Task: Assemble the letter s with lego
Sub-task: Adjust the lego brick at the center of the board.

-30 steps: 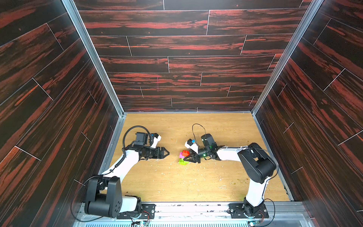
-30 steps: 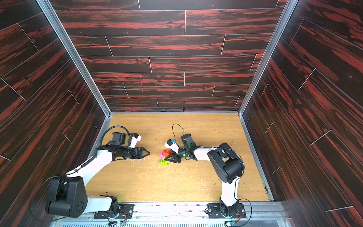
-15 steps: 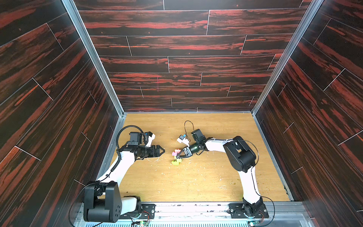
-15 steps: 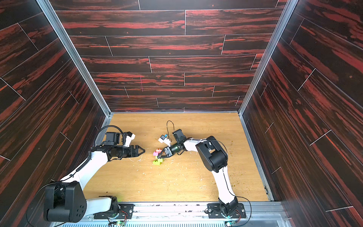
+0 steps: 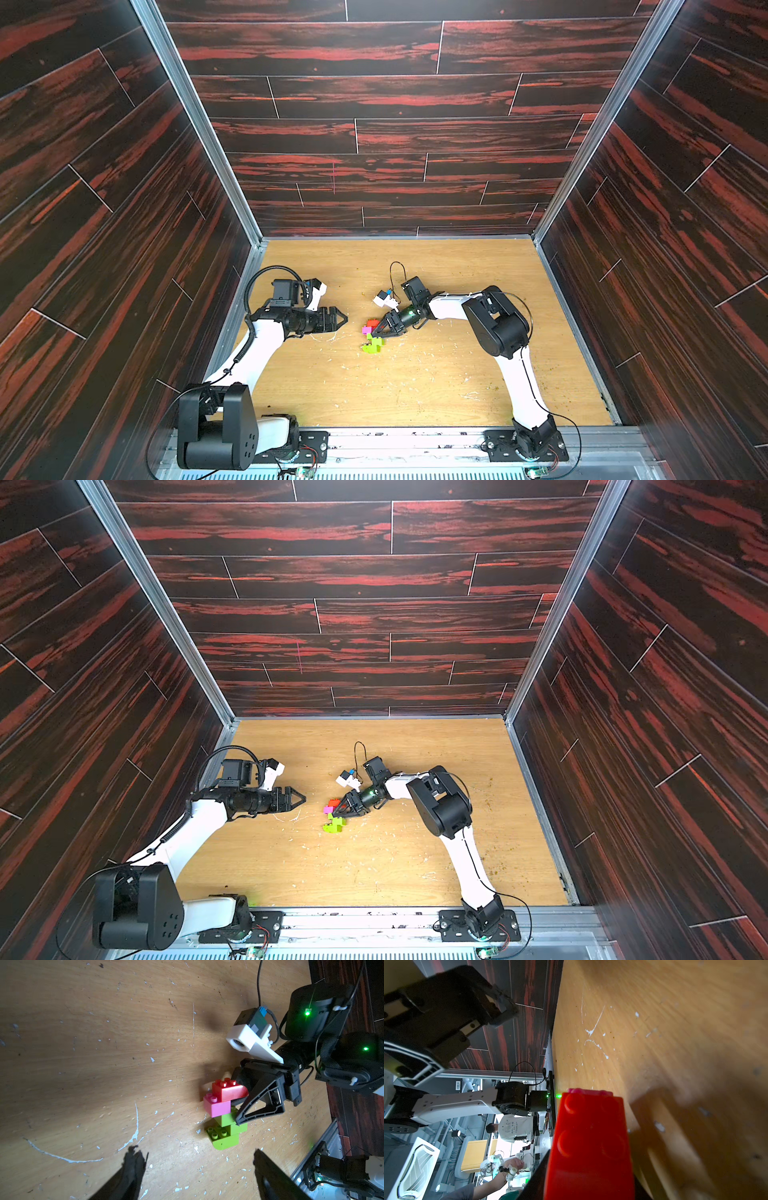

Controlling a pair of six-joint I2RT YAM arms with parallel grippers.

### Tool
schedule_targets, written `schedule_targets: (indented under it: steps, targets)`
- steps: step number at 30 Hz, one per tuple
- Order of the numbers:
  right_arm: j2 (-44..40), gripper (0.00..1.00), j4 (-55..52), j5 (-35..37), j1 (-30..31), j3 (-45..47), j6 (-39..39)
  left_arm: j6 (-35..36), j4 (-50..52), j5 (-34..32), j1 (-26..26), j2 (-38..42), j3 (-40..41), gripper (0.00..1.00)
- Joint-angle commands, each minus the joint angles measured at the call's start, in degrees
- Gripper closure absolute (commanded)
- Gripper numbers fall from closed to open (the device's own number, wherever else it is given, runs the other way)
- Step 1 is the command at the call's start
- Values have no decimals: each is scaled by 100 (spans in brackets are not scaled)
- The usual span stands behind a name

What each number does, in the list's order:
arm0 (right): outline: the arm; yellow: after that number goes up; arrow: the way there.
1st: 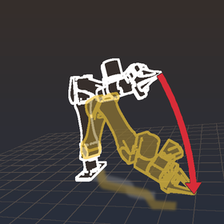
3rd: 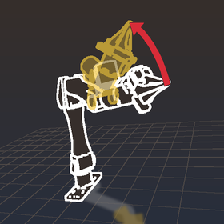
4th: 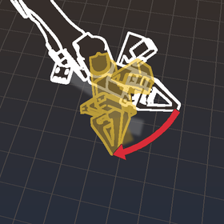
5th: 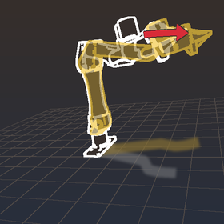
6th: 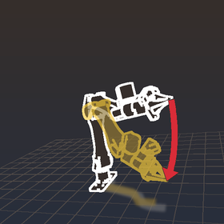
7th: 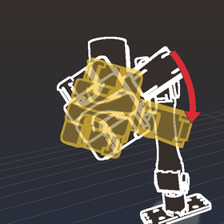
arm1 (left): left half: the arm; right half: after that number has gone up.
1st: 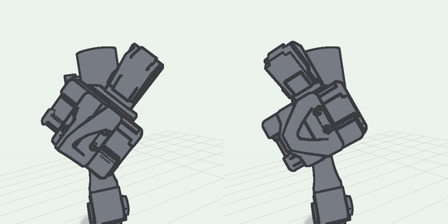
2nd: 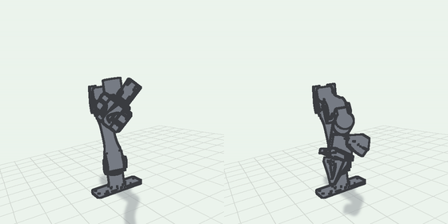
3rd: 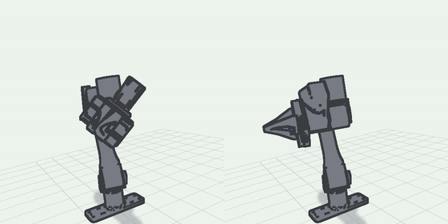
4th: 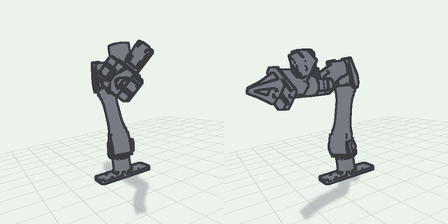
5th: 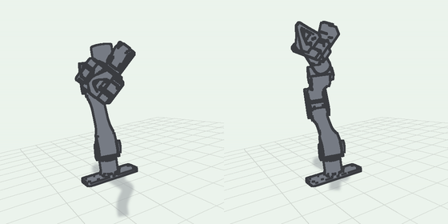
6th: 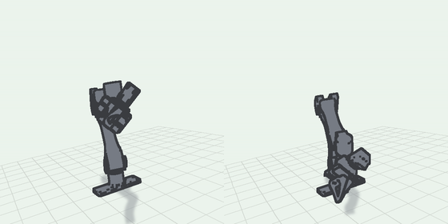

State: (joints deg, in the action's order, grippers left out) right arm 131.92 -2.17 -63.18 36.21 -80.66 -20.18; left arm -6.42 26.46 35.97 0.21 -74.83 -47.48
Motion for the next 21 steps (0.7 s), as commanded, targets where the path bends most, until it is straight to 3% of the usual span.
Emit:
schedule_targets:
  steps: [1,9,14,18,21]
  targets:
    - [162,51,235,33,-61,127,-265,70,158,97,-40,117,-75,15]
    - [-329,33,-211,677,-242,558,210,75,149,149,-44,137,-41,15]
    - [-724,29,-301,939,-434,1020,349,103,186,98,-47,135,-63,15]
    - [-1253,28,-582,1237,-703,1499,619,184,281,-326,-47,196,-84,15]
    - [-1831,27,-813,1551,-918,1773,948,131,97,-1024,-47,276,-19,13]
